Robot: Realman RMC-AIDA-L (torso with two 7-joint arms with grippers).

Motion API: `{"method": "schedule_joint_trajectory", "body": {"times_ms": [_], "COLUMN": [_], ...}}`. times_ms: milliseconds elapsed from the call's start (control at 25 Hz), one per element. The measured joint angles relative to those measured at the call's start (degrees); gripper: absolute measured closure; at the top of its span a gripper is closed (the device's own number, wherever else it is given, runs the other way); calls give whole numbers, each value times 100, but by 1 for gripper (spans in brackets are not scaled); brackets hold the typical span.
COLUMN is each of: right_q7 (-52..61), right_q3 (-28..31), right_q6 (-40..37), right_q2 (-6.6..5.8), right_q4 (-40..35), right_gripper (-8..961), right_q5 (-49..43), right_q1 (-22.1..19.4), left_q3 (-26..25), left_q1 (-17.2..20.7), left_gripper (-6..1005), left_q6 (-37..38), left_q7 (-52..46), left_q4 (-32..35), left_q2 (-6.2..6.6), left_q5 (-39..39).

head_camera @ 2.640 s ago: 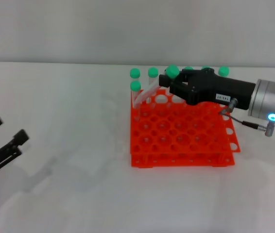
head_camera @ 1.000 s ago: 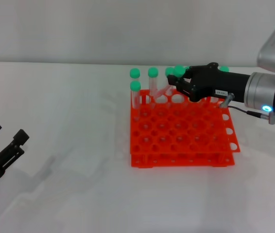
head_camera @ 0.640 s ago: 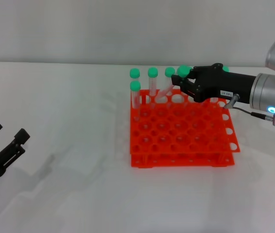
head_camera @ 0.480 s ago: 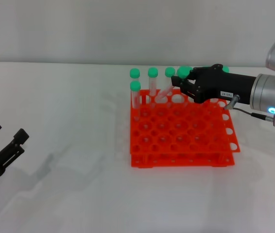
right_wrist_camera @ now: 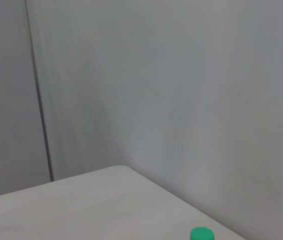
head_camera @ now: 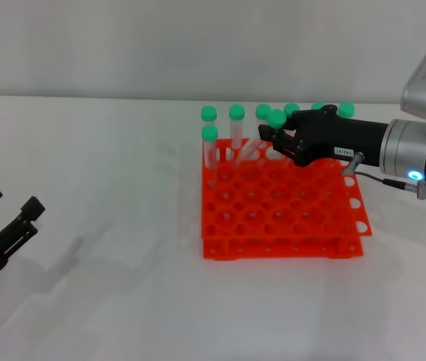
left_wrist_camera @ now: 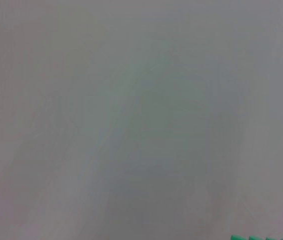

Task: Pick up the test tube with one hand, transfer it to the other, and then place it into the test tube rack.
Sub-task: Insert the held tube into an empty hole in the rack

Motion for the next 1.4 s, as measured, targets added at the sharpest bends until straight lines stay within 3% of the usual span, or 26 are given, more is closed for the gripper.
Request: {"method": "schedule_joint_trajectory", "body": {"times_ms": [760, 1400], "right_q7": [70, 141], "right_q3": [-21, -532], "right_q6": [219, 683], "right_q2": [200, 293], "right_q4": [166, 144], "right_gripper": [742, 741], "right_q5": [-436, -398], "right_q1": [447, 759], "left_q3": [0, 0], "left_q1": [-93, -64], "left_gripper": [106, 106], "left_q6": [-152, -284], "left_q7": [-5, 39], "left_q4": [-7, 17], "left_q2": [12, -6], "left_q5": [21, 71]}}
